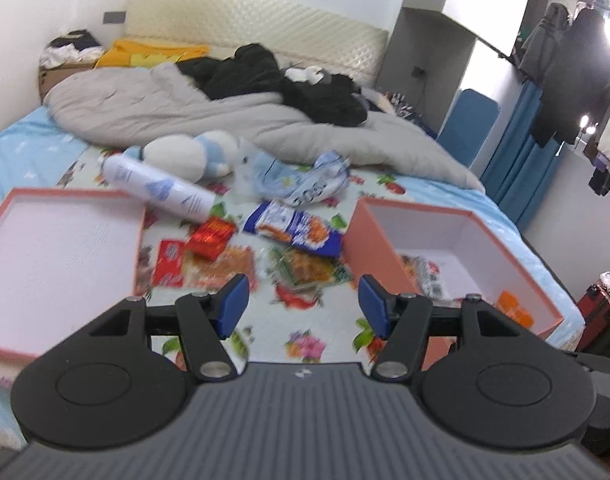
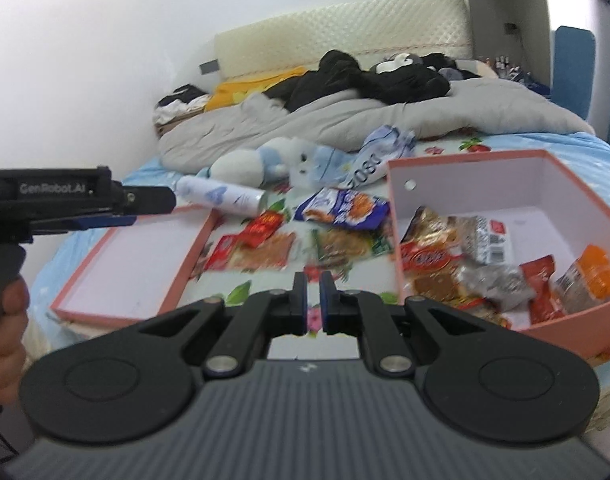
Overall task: Organize snacks
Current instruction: 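Withdraw both grippers from the deep box back toward the snack pile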
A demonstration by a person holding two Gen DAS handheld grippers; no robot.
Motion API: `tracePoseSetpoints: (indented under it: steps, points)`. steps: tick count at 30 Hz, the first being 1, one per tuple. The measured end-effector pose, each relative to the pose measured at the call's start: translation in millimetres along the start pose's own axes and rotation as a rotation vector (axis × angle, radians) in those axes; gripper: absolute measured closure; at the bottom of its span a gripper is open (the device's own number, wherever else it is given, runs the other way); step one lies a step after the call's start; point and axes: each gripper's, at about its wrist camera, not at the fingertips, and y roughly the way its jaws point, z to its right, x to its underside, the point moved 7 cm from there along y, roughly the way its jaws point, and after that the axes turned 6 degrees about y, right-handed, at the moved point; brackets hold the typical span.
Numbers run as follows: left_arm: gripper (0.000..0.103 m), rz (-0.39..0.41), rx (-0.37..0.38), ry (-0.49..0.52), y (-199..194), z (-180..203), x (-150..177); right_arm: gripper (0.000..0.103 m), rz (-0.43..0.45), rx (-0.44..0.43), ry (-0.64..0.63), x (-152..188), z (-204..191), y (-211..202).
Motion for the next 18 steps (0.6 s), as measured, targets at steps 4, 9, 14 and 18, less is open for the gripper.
tracePoseSetpoints:
  steps: [4,9,14,18]
  points:
    - [0.037,-0.020,-0.025,-0.015,-3.4,-12.7,22.1,0.094,-0.021,-0.012,0.009,12.7,-7.5,-0.5]
    - [0.037,-0.055,-0.060,-0.044,-0.9,-35.2,41.4,0.094,-0.047,-0.028,0.002,30.2,-16.1,2.0]
    - [0.037,-0.056,-0.135,-0.059,19.5,-54.8,37.5,0.093,-0.063,-0.044,-0.015,37.3,-22.2,16.2]
    - [0.037,-0.075,-0.138,-0.064,48.8,-66.3,25.4,0.091,-0.062,-0.047,-0.005,36.7,-20.9,32.0]
